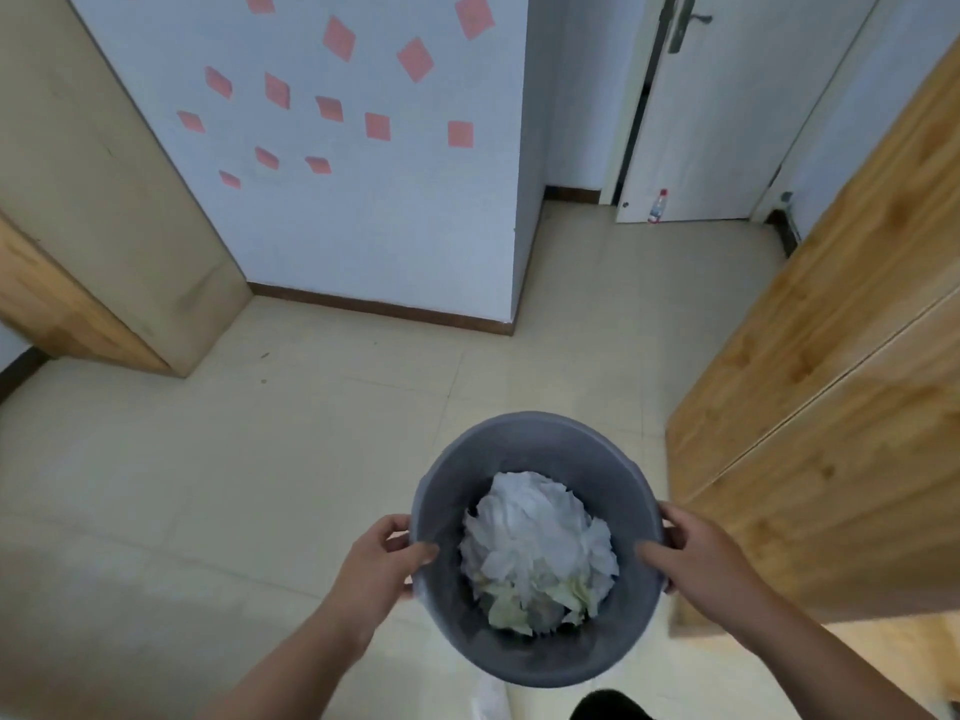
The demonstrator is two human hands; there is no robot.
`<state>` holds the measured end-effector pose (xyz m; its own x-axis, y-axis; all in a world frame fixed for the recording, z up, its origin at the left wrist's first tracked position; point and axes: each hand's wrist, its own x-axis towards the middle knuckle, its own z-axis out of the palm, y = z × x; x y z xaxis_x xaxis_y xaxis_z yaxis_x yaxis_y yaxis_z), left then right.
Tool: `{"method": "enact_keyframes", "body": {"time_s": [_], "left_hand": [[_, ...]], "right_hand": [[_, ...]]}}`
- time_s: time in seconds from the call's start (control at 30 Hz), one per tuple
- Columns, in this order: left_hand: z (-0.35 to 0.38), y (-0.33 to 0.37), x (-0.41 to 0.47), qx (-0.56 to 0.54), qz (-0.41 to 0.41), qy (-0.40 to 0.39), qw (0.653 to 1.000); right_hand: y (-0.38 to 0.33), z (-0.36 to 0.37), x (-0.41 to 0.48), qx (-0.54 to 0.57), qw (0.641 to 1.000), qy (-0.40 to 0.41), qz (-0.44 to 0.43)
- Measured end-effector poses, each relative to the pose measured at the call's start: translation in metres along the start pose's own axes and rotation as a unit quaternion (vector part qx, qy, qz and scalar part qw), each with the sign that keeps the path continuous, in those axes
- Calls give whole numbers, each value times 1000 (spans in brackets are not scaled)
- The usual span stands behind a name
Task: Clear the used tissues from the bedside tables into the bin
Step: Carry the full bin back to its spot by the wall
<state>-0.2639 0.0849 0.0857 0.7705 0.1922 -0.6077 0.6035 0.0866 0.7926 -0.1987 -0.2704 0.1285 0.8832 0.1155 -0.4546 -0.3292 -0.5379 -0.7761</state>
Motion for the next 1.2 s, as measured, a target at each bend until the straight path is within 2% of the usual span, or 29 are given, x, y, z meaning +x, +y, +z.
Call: {"method": "enact_keyframes", "body": {"time_s": [0.2,0.4,0.57,0.7,0.83,0.93,1.2], "left_hand": [[3,96,100,19,14,-31,999],[12,168,212,46,-12,-5,999],[5,232,287,28,-10,36,999],[-17,270,336,-12,-17,69,997],[-48,299,389,-61,-29,104,992],[-80,316,445,-75,-51,121,988],[-165,372,622,-43,-94,83,991]], "right_hand": [[-51,-28,111,3,1000,20,-6],[-79,-34,243,48,999,0,15],[-130,-46,363,23,998,-58,29],[-204,-54,456,-21,995,-101,-7],[-266,-35,534,-47,990,-131,-36],[-297,-8,594,-57,988,-140,-28],[-346,86,742,-35,994,-101,39]]}}
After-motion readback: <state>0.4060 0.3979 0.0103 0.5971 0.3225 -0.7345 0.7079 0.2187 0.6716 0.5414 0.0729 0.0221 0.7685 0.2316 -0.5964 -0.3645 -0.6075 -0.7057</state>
